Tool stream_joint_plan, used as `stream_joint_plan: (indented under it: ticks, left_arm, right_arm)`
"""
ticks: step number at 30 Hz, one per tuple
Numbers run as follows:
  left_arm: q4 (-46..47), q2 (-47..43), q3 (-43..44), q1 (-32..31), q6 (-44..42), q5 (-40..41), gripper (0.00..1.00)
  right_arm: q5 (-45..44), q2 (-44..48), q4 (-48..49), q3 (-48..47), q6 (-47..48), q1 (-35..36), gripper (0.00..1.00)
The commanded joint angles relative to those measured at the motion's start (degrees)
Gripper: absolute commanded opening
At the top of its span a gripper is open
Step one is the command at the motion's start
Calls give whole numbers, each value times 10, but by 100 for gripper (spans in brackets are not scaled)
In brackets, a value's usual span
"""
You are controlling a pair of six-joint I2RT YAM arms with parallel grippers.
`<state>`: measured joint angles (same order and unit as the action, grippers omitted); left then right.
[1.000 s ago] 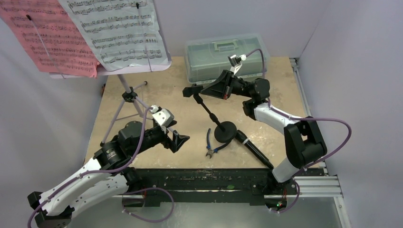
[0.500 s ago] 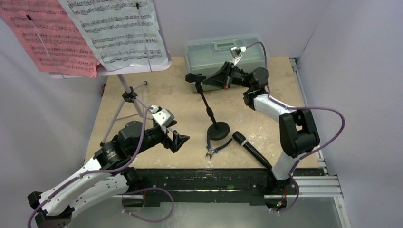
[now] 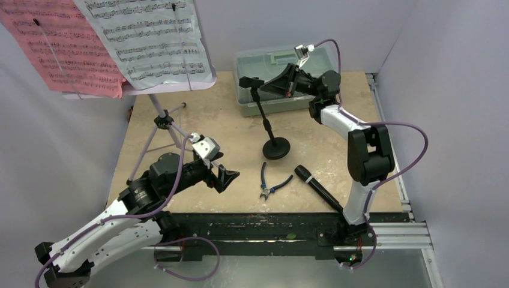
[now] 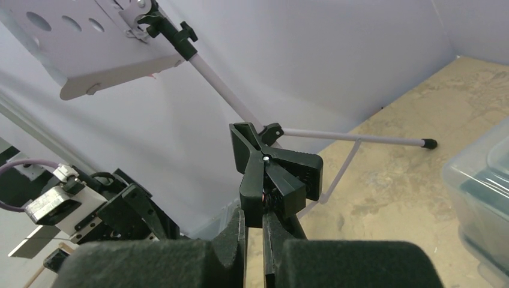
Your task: Set up the instrument practice props
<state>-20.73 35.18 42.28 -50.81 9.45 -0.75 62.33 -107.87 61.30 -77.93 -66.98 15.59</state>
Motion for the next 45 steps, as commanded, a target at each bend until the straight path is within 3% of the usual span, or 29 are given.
stream_joint_plan:
  ticks: [1,8,14,18,22,27,31,45]
  left_arm:
    - [9,-4,0,-2,2,1,84]
    - [10,-6,-1,-3,0,-5,84]
    - [10,-7,0,-2,0,-8,84]
    - [10,-10,0,-2,-1,-10,84]
    - [11,-9,0,-2,-3,-15,84]
    - [11,-6,1,-2,-4,-22,84]
    - [12,-11,0,-2,-4,-23,85]
    - [13,-15,0,-2,-3,-32,85]
  right_arm:
    - [15,-6,73,-11,-41,-5,8]
    - [50,-17,130,27,-44,-11,12]
    - [60,2,137,72,-40,-19,24]
    - [62,37,97,115,6,-30,39]
    - [33,90,-66,131,130,-39,51]
    - [-88,177,-427,113,357,-39,66]
    - [-168,224,-573,121,442,-39,72]
    - [-478,331,-886,155,440,-38,84]
